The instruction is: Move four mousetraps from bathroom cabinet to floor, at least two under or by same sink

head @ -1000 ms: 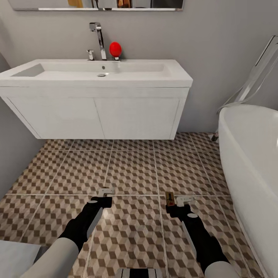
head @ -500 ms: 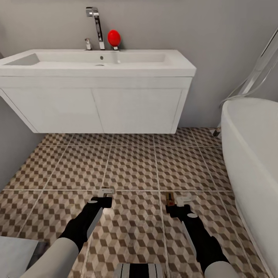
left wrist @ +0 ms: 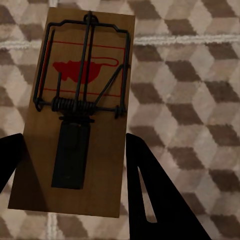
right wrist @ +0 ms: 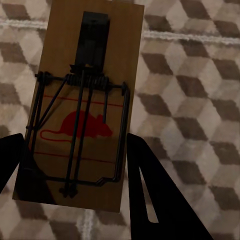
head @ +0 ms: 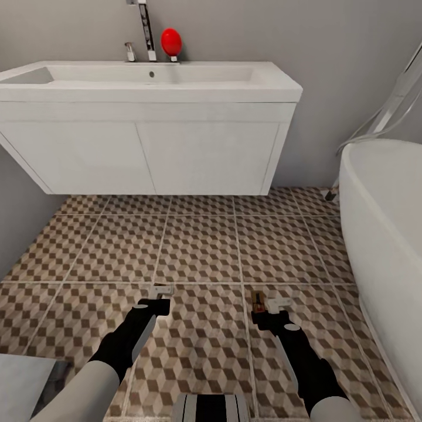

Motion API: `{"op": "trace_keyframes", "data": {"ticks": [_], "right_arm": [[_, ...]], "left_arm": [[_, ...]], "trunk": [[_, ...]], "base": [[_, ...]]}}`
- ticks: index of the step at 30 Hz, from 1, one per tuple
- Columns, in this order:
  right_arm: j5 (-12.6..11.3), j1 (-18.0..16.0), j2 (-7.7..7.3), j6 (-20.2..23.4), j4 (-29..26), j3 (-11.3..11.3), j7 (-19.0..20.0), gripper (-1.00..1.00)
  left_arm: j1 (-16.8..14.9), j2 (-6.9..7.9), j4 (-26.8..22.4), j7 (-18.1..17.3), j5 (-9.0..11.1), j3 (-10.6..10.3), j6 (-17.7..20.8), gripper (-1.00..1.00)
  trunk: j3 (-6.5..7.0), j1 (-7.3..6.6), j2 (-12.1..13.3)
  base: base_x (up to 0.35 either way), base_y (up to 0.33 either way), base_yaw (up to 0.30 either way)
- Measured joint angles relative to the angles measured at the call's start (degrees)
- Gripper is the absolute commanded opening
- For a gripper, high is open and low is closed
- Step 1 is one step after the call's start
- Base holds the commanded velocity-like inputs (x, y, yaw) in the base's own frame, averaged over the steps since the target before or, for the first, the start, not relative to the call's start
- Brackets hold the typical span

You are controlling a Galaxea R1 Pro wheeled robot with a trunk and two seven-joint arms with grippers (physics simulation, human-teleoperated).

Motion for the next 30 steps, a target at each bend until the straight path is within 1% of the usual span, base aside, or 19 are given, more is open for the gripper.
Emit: {"op": "trace_keyframes", "data": {"ticks": [5, 7, 8, 10, 12, 13, 15, 18, 20, 21, 22, 23, 24, 25, 26, 27, 28, 29, 30], "right_arm": [[0.0, 0.0, 0.00, -0.5, 0.0, 0.0, 0.2, -1.00], [0.0, 0.0, -0.01, -2.8, 0.0, 0.3, 0.3, -1.00], [0.0, -0.1, 0.00, -4.6, -0.2, 0.8, 0.2, -1.00], [0.0, -0.1, 0.17, -6.7, -1.4, 1.9, -0.2, -1.00], [0.1, -0.1, 0.52, -7.4, -4.1, 3.1, -0.8, -1.00], [0.1, -0.1, 0.70, -7.0, -5.9, 3.7, -1.4, -1.00], [0.2, -0.7, 0.95, -4.6, -8.4, 4.4, -2.5, -1.00], [0.2, -3.6, 1.07, -1.9, -9.3, 4.7, -3.2, -1.00], [0.1, -5.4, 1.09, -1.1, -9.1, 4.8, -3.3, -1.00], [0.1, -6.5, 1.12, -0.8, -8.9, 4.8, -3.3, -1.00], [0.1, -7.7, 1.15, -0.5, -8.5, 4.8, -3.3, -1.00], [0.1, -8.4, 1.17, -0.4, -8.2, 4.8, -3.3, -1.00], [0.1, -9.6, 1.18, -0.1, -7.4, 4.8, -3.3, -1.00], [0.1, -10.9, 1.18, 0.1, -6.2, 4.8, -3.3, -1.00], [0.1, -11.6, 1.17, 0.2, -5.3, 4.8, -3.3, -1.00], [0.1, -13.0, 1.17, 0.3, -3.4, 4.8, -3.3, -1.00], [0.1, -14.6, 1.17, 0.4, -1.2, 4.8, -3.3, -1.00], [0.1, -15.5, 1.18, 0.4, 0.1, 4.8, -3.3, -1.00], [0.1, -17.3, 1.19, 0.4, 2.6, 4.8, -3.3, -1.00]], "left_arm": [[0.0, 0.00, 0.4, -0.1, 0.0, 0.0, -0.1, -1.00], [0.0, 0.00, 1.2, -0.3, 0.0, 0.0, -0.3, -1.00], [0.0, 0.00, 1.6, -0.3, 0.0, 0.1, -0.5, -1.00], [0.0, 0.00, 1.9, -0.3, 0.0, 0.3, -1.0, -1.00], [0.0, -0.03, 1.8, -0.3, -0.1, 0.4, -1.4, -1.00], [0.0, -0.05, 1.7, -0.3, -0.1, 0.4, -1.5, -1.00], [0.0, -0.07, 0.8, -0.4, -0.1, 0.5, -1.4, -1.00], [-0.4, -0.17, -2.6, -0.2, -0.1, 0.5, -1.0, -1.00], [-1.1, -0.46, -5.5, -0.1, -0.2, 0.5, 0.6, -1.00], [-2.1, -0.64, -7.3, 0.0, -0.3, 0.4, 3.3, -1.00], [-3.6, -0.75, -8.8, 0.1, -0.4, 0.4, 7.0, -1.00], [-4.5, -0.79, -9.3, 0.1, -0.4, 0.5, 9.1, -1.00], [-6.4, -0.85, -10.0, 0.1, -0.5, 0.5, 12.6, -1.00], [-8.6, -0.89, -10.0, 0.1, -0.5, 0.5, 15.0, -1.00], [-9.9, -0.90, -9.7, 0.1, -0.5, 0.5, 15.9, -1.00], [-12.2, -0.92, -8.5, 0.1, -0.5, 0.5, 17.1, -1.00], [-14.6, -0.93, -6.7, 0.2, -0.5, 0.5, 17.8, -1.00], [-15.7, -0.93, -5.6, 0.2, -0.5, 0.5, 18.1, -1.00], [-17.8, -0.93, -3.3, 0.2, -0.5, 0.5, 18.5, -1.00]], "trunk": [[-0.26, 0.00, 0.0], [-0.29, 0.00, 0.0], [-0.29, 0.00, 0.0], [-0.30, 0.00, 0.0], [-0.30, 0.00, 0.0], [-0.30, 0.00, 0.0], [-0.30, 0.00, 0.0], [-0.30, -0.01, 0.0], [-0.30, 0.00, 0.0], [-0.30, -0.01, 0.0], [-0.30, -0.01, 0.0], [-0.30, 0.00, 0.0], [-0.30, -0.01, 0.0], [-0.30, -0.01, 0.0], [-0.30, 0.00, 0.0], [-0.30, -0.01, 0.0], [-0.30, -0.01, 0.0], [-0.30, 0.00, 0.0], [-0.30, 0.00, 0.0]], "base": [[0.000, 0.000, 0.000], [0.000, 0.000, 0.000], [0.000, 0.000, 0.000], [0.000, 0.000, 0.000], [0.000, 0.000, 0.000], [0.000, 0.000, 0.000], [0.000, 0.000, 0.000], [0.000, 0.000, 0.000], [0.000, 0.000, 0.000], [0.000, 0.000, 0.000], [0.000, 0.000, 0.000], [0.000, 0.000, 0.000], [0.000, 0.000, 0.000], [0.000, 0.000, 0.000], [0.000, 0.000, 0.000], [0.000, 0.000, 0.000], [0.000, 0.000, 0.000], [0.000, 0.000, 0.000], [0.000, 0.000, 0.000]]}}
